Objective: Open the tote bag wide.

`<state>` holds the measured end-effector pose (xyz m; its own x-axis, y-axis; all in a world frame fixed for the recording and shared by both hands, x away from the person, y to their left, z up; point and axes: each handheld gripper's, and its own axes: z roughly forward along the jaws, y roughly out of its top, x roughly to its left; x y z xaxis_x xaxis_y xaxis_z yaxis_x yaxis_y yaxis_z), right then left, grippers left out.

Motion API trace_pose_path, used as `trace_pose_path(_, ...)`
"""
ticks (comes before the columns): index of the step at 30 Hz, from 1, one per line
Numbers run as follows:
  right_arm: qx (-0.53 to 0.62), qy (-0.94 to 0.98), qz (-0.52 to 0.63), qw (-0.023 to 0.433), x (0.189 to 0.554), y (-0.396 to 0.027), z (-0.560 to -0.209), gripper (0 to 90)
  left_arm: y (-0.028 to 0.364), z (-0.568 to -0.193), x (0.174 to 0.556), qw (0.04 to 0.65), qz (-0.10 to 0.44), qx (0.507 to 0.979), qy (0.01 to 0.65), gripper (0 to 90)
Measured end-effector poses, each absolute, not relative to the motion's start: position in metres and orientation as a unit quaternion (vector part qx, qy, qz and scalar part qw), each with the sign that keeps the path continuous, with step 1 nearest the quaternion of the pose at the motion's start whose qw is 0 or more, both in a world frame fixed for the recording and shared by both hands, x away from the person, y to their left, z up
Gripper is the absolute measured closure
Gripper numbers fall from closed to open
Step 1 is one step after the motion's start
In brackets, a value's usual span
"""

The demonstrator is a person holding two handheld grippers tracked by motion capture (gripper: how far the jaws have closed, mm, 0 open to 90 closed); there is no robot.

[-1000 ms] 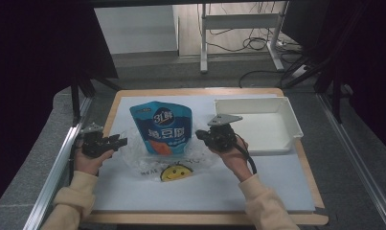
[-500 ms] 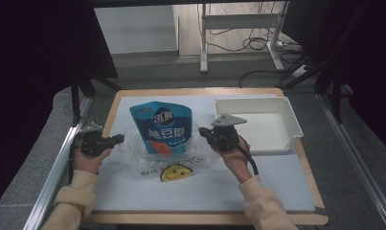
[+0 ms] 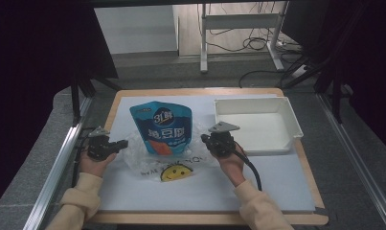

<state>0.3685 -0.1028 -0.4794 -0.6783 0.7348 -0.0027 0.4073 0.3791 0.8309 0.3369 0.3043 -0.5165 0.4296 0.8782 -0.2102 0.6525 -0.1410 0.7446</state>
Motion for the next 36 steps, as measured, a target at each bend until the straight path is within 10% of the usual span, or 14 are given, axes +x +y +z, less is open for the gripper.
trace_pose_path(36, 0.374, 0.844, 0.345, 0.168, 0.367, -0.106, -0.531, 89.2, 0.308, -0.548, 0.331, 0.365, 0.102, 0.754, 0.537, 87.4)
